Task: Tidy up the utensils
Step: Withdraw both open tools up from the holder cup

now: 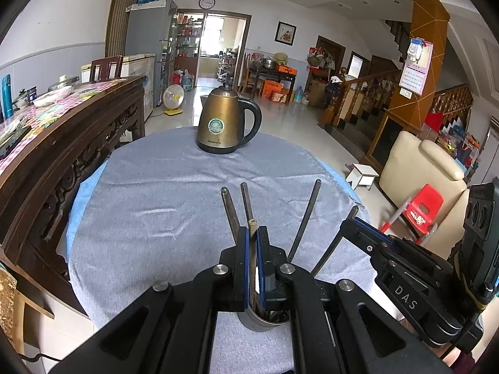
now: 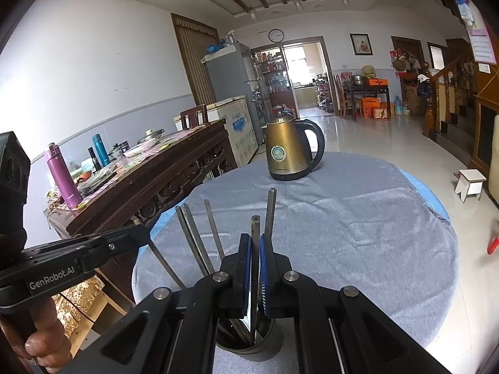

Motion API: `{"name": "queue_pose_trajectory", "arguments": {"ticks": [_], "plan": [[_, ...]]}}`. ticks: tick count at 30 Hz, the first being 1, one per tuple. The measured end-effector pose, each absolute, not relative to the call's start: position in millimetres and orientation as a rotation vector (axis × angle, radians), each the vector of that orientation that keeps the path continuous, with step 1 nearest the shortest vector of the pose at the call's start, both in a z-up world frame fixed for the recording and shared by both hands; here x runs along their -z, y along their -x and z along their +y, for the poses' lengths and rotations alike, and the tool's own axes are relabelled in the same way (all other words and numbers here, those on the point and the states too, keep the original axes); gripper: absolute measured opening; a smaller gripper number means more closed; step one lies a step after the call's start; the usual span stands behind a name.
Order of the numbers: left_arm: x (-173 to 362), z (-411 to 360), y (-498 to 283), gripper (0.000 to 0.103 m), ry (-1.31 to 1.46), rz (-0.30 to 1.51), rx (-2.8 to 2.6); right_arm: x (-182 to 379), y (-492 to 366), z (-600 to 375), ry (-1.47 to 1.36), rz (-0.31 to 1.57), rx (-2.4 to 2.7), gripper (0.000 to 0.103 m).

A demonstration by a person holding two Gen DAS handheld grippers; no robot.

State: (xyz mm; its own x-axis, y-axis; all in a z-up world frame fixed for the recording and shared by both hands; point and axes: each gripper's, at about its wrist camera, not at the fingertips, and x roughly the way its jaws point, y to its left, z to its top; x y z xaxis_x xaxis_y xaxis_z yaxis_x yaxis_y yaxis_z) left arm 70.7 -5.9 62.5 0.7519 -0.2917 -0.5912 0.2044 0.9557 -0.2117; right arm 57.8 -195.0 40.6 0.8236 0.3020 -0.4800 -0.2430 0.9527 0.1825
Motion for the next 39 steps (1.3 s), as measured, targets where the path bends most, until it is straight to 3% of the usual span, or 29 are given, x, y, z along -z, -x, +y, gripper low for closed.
{"name": "queue_pose_trajectory", "arguments": {"ticks": [14,16,18,20,22,24,30,39], "plan": [[-62.0,1.3,-73.7,0.005,0.162,0.67,0.283,-39.0,-58.2,-204.1,-0.157,0.529,-0.28,0.007],[-63.2,3.2,-73.5,0.011,0.167,0.662,0.289,-40.0,-57.3,-207.8,-0.176,0.526,-0.29,0.007],[-64.9,7.0,-72.2,0.039,0.176,0.646,0.299,-41.5,-55.0,-212.6,-0.191,0.512,-0.285,0.008],[-68.5,9.6,-67.6,0.052,0.172,0.615,0.285,-42.9,-52.2,-217.7,-0.218,0.504,-0.293,0.012],[-71.3,11.2,-63.0,0.053,0.161,0.591,0.275,-43.9,-48.6,-223.1,-0.236,0.488,-0.29,0.021],[-71.9,13.9,-60.3,0.062,0.158,0.584,0.262,-44.6,-45.1,-227.1,-0.248,0.472,-0.283,0.027],[-59.7,19.6,-52.6,0.069,0.126,0.603,0.191,-40.3,-36.6,-243.0,-0.282,0.474,-0.263,0.027],[-42.5,22.6,-41.5,0.07,0.067,0.646,0.052,-23.8,-27.4,-243.2,-0.285,0.541,-0.255,0.027]]}}
